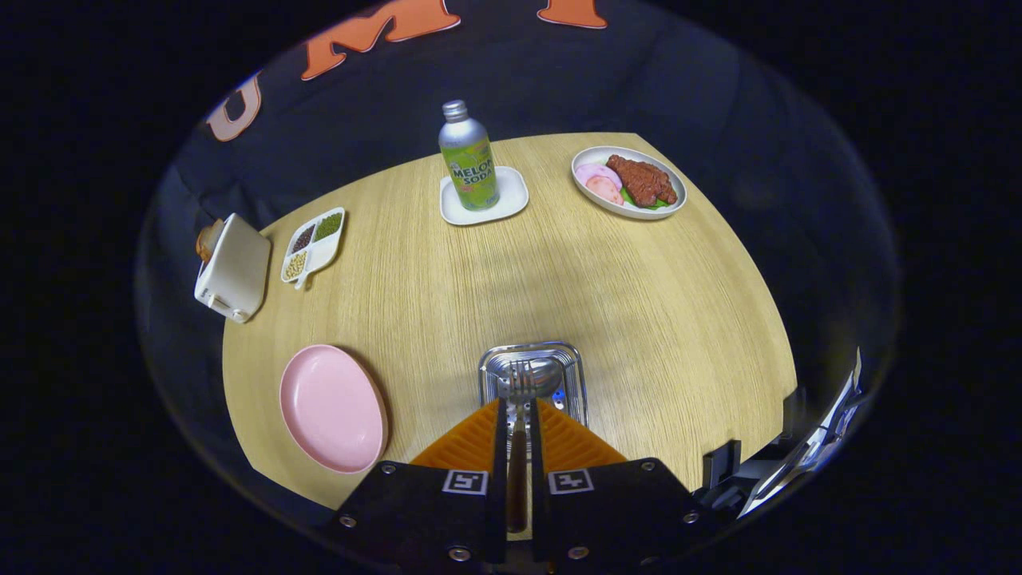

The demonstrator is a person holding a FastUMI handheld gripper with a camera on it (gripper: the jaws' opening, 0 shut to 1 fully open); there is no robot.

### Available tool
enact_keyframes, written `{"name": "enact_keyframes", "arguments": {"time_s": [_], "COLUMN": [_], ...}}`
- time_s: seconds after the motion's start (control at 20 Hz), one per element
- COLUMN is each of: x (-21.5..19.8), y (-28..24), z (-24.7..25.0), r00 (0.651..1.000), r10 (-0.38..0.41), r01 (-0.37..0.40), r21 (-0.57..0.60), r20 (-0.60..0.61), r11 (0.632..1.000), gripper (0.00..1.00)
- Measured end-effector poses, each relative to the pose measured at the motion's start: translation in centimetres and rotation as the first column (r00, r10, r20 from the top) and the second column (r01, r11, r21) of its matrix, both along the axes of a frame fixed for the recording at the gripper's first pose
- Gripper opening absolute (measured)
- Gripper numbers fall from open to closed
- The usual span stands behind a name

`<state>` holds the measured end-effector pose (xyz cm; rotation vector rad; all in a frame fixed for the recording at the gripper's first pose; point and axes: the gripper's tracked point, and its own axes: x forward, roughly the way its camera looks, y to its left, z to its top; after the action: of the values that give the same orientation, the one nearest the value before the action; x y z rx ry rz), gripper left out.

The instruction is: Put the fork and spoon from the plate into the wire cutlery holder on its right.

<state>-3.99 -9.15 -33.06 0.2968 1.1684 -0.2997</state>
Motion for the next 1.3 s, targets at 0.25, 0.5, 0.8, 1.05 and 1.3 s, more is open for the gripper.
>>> {"name": "enact_keyframes", "arguments": {"time_s": [0.25, 0.5, 0.8, 1.05, 1.3], "x": [3.0, 5.9, 9.0, 9.8, 10.2], "y": [-0.5, -2.2, -2.5, -1.6, -0.6], "z": [4.5, 10.6, 19.8, 27.6, 32.6], "r00": [0.982, 0.91, 0.738, 0.594, 0.49], "r10": [-0.006, 0.007, 0.089, 0.149, 0.202], "r01": [0.014, 0.056, 0.113, 0.149, 0.168], "r21": [-0.039, -0.141, -0.252, -0.291, -0.319], "r20": [0.189, 0.415, 0.669, 0.791, 0.848], "r11": [0.999, 0.988, 0.961, 0.945, 0.933], "gripper": [0.31, 0.52, 0.74, 0.88, 0.93]}}
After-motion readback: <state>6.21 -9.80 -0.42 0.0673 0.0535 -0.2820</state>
